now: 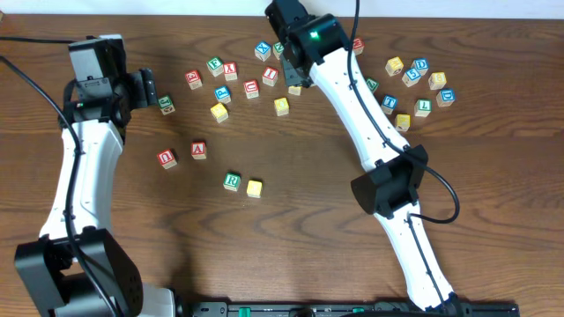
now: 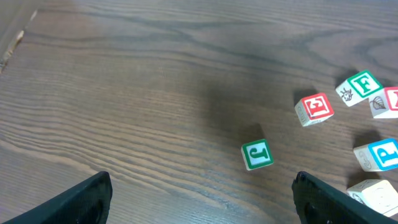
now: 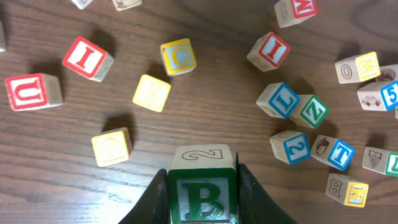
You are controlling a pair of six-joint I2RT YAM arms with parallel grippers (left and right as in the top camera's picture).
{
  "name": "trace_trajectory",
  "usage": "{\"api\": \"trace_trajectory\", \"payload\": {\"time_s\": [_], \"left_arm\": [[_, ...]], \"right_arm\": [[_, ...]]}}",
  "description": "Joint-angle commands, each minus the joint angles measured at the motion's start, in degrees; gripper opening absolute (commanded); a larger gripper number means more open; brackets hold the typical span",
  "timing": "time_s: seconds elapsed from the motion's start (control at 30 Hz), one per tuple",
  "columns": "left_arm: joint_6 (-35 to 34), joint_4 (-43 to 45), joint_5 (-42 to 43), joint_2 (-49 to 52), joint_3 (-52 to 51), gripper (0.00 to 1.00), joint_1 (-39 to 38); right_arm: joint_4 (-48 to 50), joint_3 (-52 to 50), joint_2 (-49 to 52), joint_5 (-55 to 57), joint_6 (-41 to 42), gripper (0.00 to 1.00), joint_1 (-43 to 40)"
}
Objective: Spell out ROBOT
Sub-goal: 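Carry the green B block toward the open area near the O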
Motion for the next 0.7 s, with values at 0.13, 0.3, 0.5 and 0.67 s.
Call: {"api": "trace_trajectory", "payload": {"time_s": [0.13, 0.3, 0.5, 0.67], "left_arm": [[0.37, -0.07, 0.33, 1.22, -0.28, 0.91, 0.31], [0.37, -0.07, 0.33, 1.25, -0.28, 0.91, 0.31], [0.35, -0.04, 0.33, 1.25, -0.28, 0.91, 0.31], [0.35, -0.07, 0.35, 1.25, -0.28, 0.91, 0.28]], "right_arm": [[0.96, -1.44, -7.5, 0.55, 1.77, 0.09, -0.04], [15.26, -26.03, -20.92, -0.15, 1.86, 0.11, 0.33], [29.92, -46.8, -34.18, -1.57, 2.73, 0.11, 1.99], [33.88, -54.69, -40.35, -1.73, 7.28, 0.09, 3.34]]}}
